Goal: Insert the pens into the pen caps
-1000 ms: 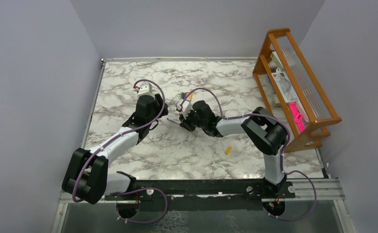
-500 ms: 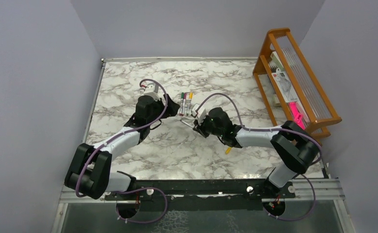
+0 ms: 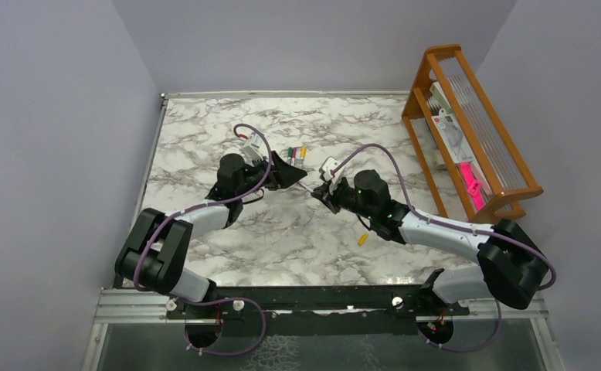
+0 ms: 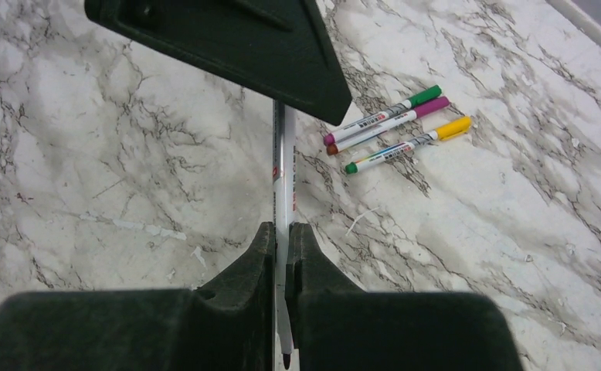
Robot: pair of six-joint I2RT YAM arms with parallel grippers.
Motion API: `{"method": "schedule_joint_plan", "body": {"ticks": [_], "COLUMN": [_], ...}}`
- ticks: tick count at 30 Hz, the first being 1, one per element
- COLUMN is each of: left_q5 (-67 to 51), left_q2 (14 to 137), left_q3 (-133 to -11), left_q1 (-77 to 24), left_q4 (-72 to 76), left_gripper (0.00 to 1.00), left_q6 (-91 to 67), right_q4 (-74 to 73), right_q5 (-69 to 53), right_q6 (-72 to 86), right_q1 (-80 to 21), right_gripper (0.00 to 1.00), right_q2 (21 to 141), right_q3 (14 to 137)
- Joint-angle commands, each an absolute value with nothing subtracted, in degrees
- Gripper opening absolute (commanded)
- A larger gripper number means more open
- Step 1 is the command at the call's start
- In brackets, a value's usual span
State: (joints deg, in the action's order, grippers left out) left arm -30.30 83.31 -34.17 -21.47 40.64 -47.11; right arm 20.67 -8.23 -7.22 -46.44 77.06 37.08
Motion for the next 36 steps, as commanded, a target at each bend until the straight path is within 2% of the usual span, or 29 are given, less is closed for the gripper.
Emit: {"method": "schedule_joint_plan", "body": {"ticks": [1, 10, 18, 22, 24, 26, 32, 33, 36], "left_q5": [-39.4, -44.63, -46.19, -46.25, -46.31, -46.04, -42.09, -41.33, -38.15], "left_q2": [84.64, 89.58, 94.91, 95.36, 95.36, 95.59, 98.96, 100.25, 104.82], "left_q3": [-31.72, -30.16, -28.43, -27.74, -27.68, -27.59, -26.33, -26.29, -26.13], "left_q1": [-21.27, -21.25, -21.24, -21.25, -21.27, -21.26, -21.13, -21.11, -21.18], "left_q4": [56.5, 72.77, 82.72, 83.38, 83.28, 83.02, 87.76, 89.74, 100.39], "left_gripper": [0.75, 0.51, 0.41, 0.27, 0.17, 0.02, 0.0, 0.0, 0.0], "left_q6": [-54.21, -62.52, -67.23, -67.14, -66.86, -66.33, -69.29, -71.15, -79.34], "right_q4": [19.93, 18.82, 18.9, 19.07, 19.17, 19.5, 25.45, 27.1, 34.39], "right_q5": [-8.87, -8.11, -7.42, -6.98, -6.45, -5.6, -1.88, -1.14, 5.49], "right_q6": [-7.38, -8.1, -8.26, -8.48, -8.54, -8.09, -3.54, -2.48, 2.21], "right_q1": [-46.17, -45.88, -45.66, -45.66, -45.66, -45.62, -45.65, -45.64, -45.64], "right_gripper": [0.01, 0.01, 0.01, 0.01, 0.01, 0.01, 0.01, 0.04, 0.34], "right_q2": [75.1, 73.35, 73.7, 74.53, 74.81, 74.84, 72.26, 71.39, 67.82], "right_q3": [37.13, 38.08, 39.0, 39.63, 39.77, 39.76, 36.11, 35.21, 30.89]}}
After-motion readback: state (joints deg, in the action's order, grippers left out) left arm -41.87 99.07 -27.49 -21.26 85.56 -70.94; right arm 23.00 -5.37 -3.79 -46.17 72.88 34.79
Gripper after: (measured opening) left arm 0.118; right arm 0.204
